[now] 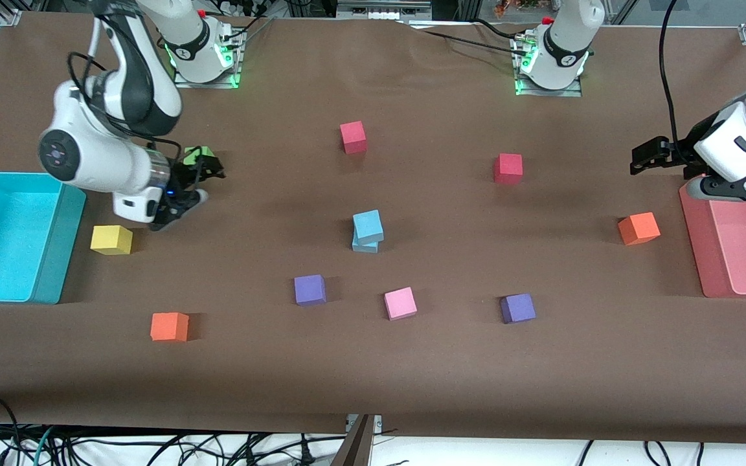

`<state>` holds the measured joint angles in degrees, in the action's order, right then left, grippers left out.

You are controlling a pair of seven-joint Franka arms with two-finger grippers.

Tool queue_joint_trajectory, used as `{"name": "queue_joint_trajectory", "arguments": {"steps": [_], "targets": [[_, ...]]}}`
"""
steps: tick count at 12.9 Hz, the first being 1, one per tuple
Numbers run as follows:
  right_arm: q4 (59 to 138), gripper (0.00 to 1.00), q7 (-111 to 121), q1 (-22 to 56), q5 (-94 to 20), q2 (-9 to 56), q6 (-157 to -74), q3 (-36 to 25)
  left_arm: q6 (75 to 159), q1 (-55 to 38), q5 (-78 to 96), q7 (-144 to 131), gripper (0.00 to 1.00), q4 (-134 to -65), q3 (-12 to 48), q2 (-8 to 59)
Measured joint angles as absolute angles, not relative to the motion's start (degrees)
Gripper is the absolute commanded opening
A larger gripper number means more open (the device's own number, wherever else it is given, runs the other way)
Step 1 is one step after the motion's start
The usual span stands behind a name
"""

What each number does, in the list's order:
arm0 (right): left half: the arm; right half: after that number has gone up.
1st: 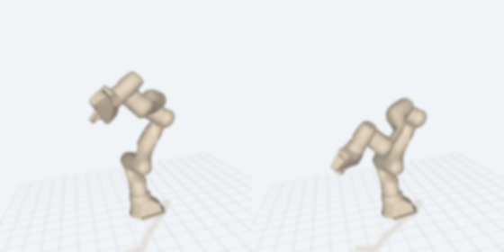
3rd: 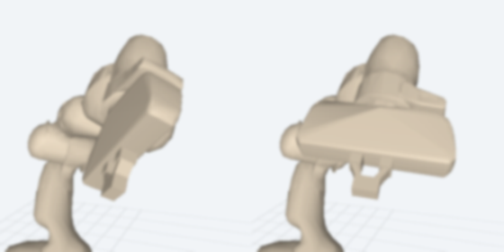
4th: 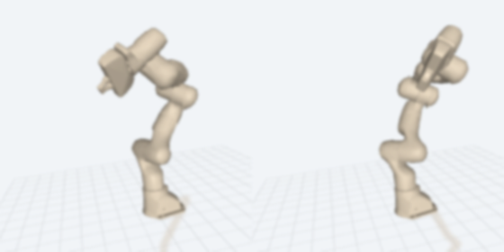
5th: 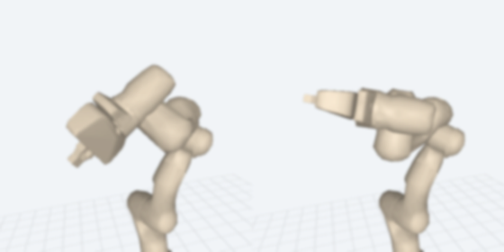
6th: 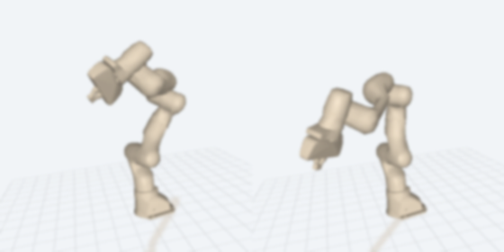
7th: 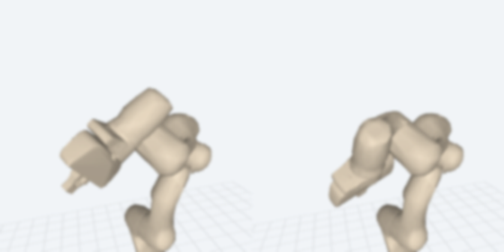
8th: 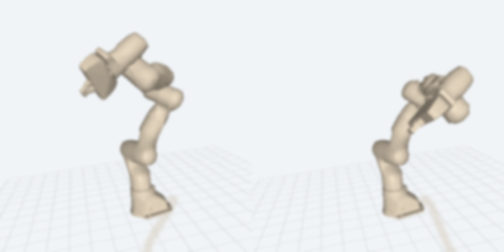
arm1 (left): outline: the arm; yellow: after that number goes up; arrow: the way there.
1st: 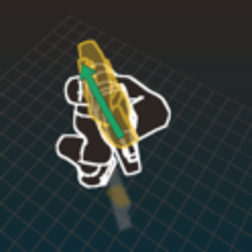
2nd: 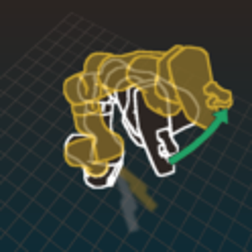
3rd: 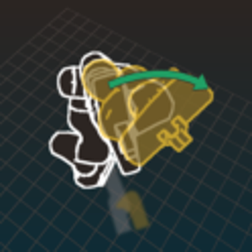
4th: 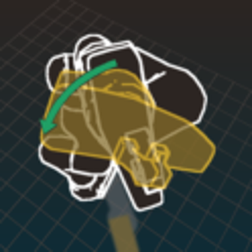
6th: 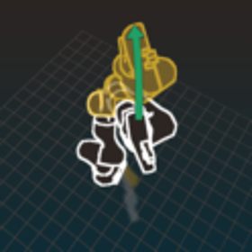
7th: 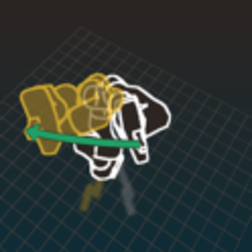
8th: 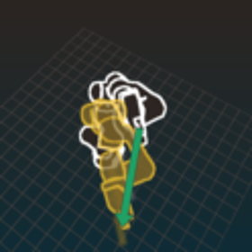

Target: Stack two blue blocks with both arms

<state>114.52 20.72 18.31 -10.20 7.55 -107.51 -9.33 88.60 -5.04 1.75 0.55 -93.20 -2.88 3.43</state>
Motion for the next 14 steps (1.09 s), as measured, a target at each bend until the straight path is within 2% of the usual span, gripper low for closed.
{"name": "queue_joint_trajectory", "arguments": {"steps": [4, 7, 11, 14], "targets": [[104.0, 1.00, 9.2, 9.4, -3.5, 3.0, -94.3, -7.7, 88.6, -5.0, 1.7, 0.6, 1.00, -93.3, -2.8, 3.4], [96.9, 1.00, 8.3, 1.6, -3.3, 1.4, -90.1, -4.6, 88.3, -5.0, 1.7, 0.6, 1.00, -93.3, -2.8, 3.4], [97.0, 1.00, 5.0, -0.8, -0.1, -1.3, -89.8, -2.5, 87.8, -5.0, 1.7, 0.6, 1.00, -93.3, -2.8, 3.4], [100.2, 1.00, 4.6, -0.8, 1.2, -3.3, -92.1, -2.3, 87.7, -5.0, 1.7, 0.6, 1.00, -93.5, -2.8, 3.4]]}}
